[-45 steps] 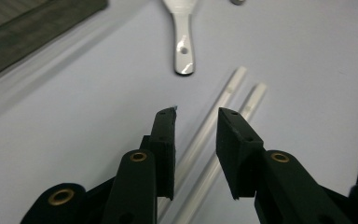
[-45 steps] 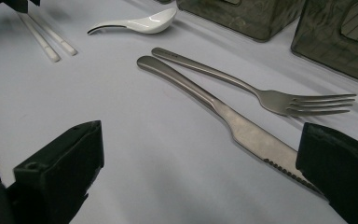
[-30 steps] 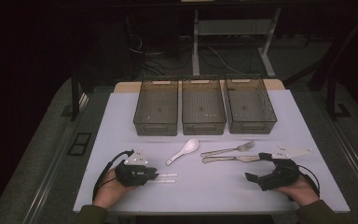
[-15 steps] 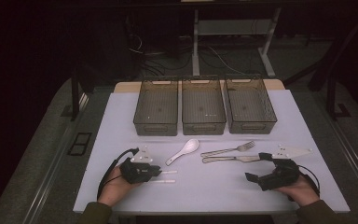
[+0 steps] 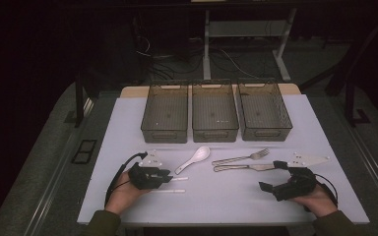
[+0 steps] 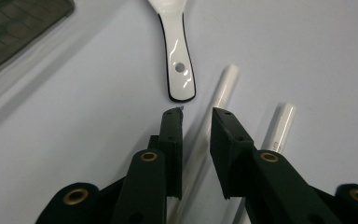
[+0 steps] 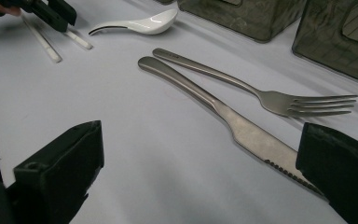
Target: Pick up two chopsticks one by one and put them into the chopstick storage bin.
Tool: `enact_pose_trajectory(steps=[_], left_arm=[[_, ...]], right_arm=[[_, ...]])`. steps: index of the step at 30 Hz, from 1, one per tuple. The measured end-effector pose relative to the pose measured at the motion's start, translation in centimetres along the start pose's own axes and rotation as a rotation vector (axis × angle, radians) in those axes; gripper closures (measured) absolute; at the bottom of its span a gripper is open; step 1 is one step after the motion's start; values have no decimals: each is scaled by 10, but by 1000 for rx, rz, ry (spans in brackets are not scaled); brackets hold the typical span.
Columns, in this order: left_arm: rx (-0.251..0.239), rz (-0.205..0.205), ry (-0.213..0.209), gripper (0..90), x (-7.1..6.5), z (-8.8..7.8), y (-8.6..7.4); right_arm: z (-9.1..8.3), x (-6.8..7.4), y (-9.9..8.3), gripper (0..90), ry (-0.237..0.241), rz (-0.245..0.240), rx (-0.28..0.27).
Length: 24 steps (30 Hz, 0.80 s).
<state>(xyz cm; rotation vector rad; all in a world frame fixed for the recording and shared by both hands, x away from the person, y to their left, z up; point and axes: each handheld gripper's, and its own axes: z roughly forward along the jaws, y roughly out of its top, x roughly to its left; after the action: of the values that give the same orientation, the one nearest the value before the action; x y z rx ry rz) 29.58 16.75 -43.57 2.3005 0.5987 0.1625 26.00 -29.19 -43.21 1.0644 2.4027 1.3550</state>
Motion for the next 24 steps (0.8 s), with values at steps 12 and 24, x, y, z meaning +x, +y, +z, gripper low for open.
enact_pose_trajectory(steps=[12, 24], left_arm=[[-6, 54, -93, 744, 18, -19, -20], [29, 91, -101, 796, 18, -8, -20]], right_arm=[[1, 0, 0, 8, 6, 0, 0], [1, 0, 0, 8, 7, 3, -1]])
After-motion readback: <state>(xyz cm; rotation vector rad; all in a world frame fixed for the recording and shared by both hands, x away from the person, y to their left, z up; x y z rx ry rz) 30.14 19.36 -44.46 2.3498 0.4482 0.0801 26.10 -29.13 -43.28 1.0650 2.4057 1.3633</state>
